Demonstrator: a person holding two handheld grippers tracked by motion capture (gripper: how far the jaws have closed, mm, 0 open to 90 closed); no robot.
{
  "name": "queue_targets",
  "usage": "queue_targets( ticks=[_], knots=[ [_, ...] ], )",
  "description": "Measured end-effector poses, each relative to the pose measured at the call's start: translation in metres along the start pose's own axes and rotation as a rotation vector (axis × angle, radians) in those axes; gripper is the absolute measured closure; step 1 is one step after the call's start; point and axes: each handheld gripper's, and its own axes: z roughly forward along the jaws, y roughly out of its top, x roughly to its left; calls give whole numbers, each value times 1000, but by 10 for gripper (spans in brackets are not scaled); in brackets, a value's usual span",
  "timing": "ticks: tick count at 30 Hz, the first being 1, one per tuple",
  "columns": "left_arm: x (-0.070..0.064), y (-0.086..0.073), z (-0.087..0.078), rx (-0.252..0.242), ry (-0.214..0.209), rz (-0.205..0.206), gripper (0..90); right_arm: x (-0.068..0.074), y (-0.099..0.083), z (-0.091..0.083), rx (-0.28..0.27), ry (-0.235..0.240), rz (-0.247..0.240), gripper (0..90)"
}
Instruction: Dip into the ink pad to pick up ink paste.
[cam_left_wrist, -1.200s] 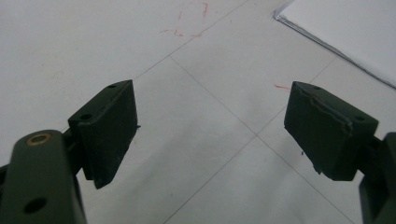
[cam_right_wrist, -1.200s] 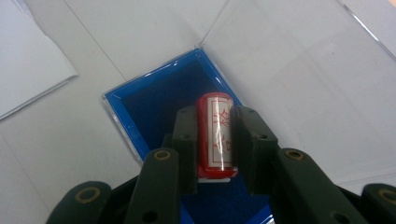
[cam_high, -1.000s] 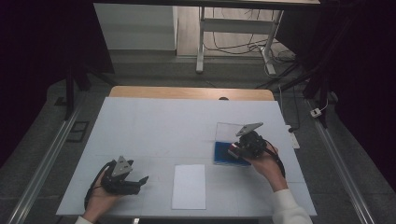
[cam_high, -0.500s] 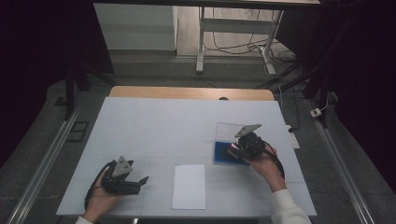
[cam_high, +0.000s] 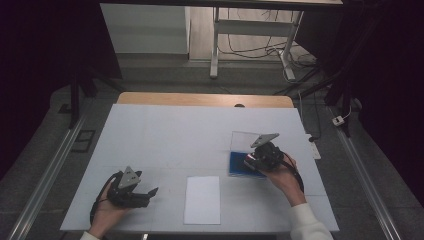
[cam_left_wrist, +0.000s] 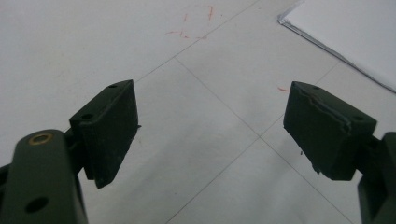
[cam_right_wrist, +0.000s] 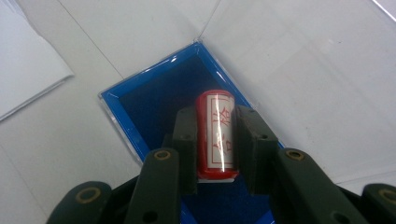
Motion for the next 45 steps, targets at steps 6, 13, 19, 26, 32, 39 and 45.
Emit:
queue_targets(
  ticks=[6,13,19,26,32,39,45],
  knots=[
    [1,0,1,3,0,-1,181,-5,0,-14,-43,-2,26,699],
    [0,0,0,1,0,1,182,-8,2,-29,-71,-33,46,698],
    [0,0,1,4,2,2,182,-5,5,-31,-55,-61,25,698],
    [0,0,1,5,4,4,182,-3,6,-30,-47,-68,16,699],
    [0,0,1,9,6,8,182,-2,6,-26,-32,-72,10,699],
    [0,0,2,14,10,11,184,-2,3,-11,26,-53,2,699],
    [0,-1,2,16,10,12,185,0,3,-8,47,-55,-4,698]
  ],
)
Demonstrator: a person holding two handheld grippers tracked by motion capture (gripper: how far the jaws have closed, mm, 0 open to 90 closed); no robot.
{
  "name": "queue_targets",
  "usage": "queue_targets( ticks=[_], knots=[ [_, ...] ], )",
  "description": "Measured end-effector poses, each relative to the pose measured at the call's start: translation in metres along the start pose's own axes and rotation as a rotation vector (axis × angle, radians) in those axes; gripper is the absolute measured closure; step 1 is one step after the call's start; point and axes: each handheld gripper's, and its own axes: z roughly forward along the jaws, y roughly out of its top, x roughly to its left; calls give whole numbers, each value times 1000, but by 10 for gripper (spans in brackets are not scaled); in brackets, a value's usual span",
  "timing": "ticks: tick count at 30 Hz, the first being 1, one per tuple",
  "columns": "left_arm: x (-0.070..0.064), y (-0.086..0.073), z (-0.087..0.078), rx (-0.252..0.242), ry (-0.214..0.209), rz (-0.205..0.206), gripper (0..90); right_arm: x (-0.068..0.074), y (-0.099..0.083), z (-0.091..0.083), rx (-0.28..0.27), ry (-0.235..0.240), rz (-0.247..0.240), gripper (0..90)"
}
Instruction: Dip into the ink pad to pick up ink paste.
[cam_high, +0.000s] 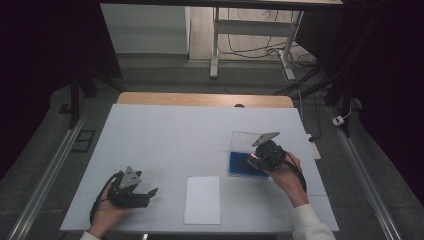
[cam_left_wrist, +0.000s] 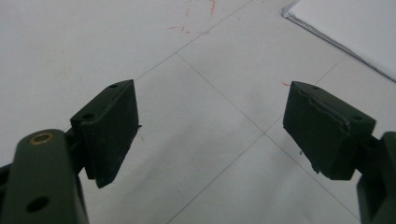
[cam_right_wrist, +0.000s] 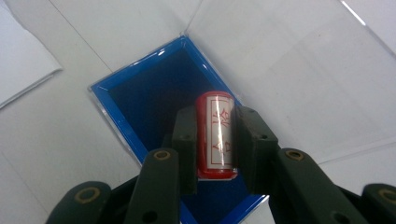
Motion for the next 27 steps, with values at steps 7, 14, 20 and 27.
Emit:
queue_targets(
  ticks=[7,14,20,27],
  knots=[
    [-1,0,0,4,1,4,185,1,1,1,13,-6,9,699],
    [-1,0,0,5,-6,5,185,3,3,1,37,-17,5,700],
    [-2,0,0,6,-6,4,185,2,3,5,52,-12,7,702],
    [-3,0,1,10,-1,4,185,-4,-3,7,22,22,41,703]
  ],
)
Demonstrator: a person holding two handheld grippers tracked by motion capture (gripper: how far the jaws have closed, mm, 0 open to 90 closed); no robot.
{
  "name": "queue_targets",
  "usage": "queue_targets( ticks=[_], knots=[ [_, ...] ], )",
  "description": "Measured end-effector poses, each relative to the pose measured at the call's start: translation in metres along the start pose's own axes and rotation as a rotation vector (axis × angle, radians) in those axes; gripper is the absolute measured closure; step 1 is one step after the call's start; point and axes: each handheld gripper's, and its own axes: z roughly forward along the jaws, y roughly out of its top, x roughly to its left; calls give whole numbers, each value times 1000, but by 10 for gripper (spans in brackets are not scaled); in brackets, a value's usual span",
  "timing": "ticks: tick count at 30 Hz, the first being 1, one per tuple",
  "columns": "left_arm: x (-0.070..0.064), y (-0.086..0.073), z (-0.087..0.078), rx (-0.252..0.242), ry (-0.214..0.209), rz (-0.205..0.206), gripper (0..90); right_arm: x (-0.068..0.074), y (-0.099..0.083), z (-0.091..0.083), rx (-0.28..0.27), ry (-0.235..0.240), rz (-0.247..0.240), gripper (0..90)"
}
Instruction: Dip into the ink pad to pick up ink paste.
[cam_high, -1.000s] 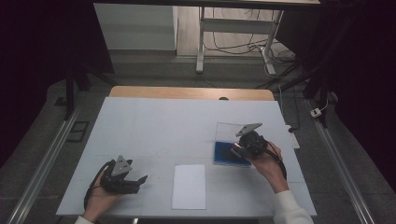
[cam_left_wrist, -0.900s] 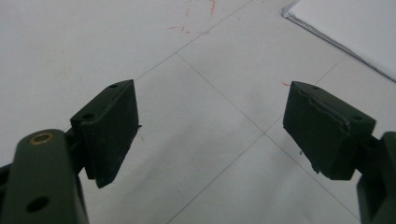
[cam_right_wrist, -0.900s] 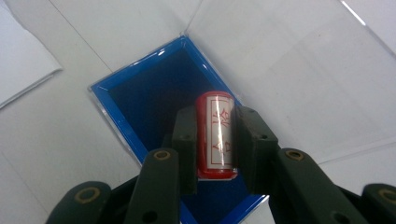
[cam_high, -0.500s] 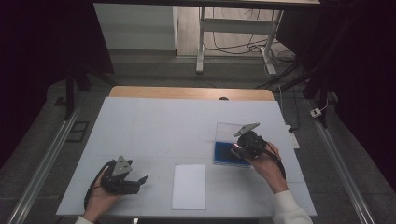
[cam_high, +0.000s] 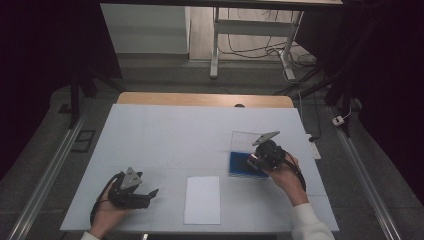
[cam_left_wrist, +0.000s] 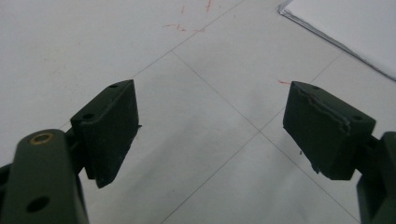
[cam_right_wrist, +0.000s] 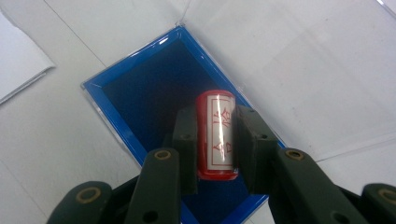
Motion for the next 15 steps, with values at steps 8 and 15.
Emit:
queue_targets(
  ticks=[8,15],
  knots=[
    [-1,0,1,5,-2,3,185,-1,-1,0,-3,10,10,704],
    [-1,0,0,0,-4,1,185,-2,-3,1,-16,14,12,703]
  ],
)
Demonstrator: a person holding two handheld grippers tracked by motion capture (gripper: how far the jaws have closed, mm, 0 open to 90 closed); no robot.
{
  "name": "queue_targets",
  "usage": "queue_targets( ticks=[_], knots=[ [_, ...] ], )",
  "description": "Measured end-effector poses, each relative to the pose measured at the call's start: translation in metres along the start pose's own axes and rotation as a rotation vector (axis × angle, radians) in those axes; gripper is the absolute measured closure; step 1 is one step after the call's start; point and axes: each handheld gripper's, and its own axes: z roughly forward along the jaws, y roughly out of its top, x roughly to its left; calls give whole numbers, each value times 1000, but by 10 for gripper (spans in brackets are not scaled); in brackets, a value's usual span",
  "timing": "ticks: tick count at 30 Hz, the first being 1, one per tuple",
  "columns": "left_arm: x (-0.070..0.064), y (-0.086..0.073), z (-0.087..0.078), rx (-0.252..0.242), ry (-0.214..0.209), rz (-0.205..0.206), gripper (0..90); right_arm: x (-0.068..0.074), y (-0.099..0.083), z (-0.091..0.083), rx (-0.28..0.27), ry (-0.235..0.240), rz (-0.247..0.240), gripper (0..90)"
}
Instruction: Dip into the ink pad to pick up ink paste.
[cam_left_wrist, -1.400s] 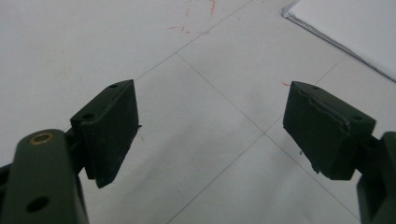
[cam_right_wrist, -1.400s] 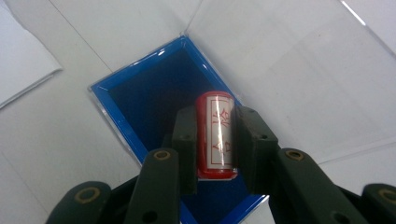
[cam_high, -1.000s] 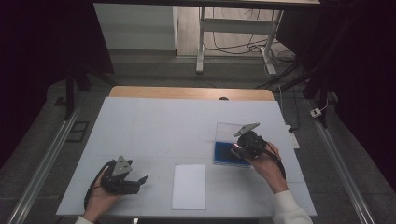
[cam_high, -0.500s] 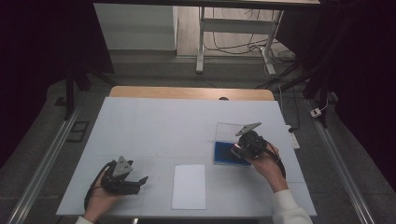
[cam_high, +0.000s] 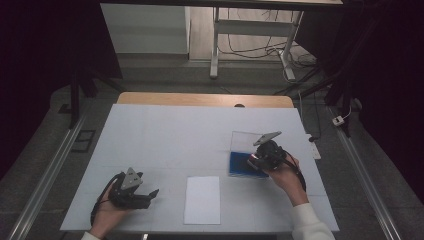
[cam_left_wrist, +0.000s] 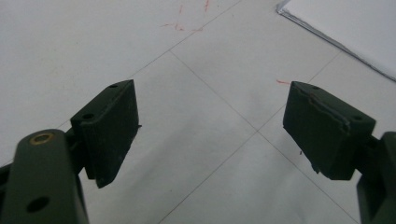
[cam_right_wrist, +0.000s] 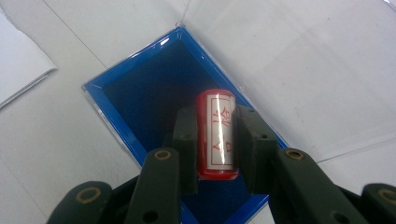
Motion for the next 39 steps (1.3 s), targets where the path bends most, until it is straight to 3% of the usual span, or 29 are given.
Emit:
queue_targets(
  ticks=[6,11,15,19,39],
  knots=[
    [0,0,0,3,-1,4,185,2,0,0,2,-8,1,702],
    [2,0,-1,-5,-2,1,185,4,2,-8,-9,-12,-40,697],
    [3,1,1,0,-4,7,185,6,6,-23,-110,-3,-15,697],
    [2,1,-1,-6,-4,4,185,12,11,-37,-159,-3,-15,697],
    [3,1,-1,-10,0,-3,185,20,14,-51,-232,29,-28,696]
  ],
)
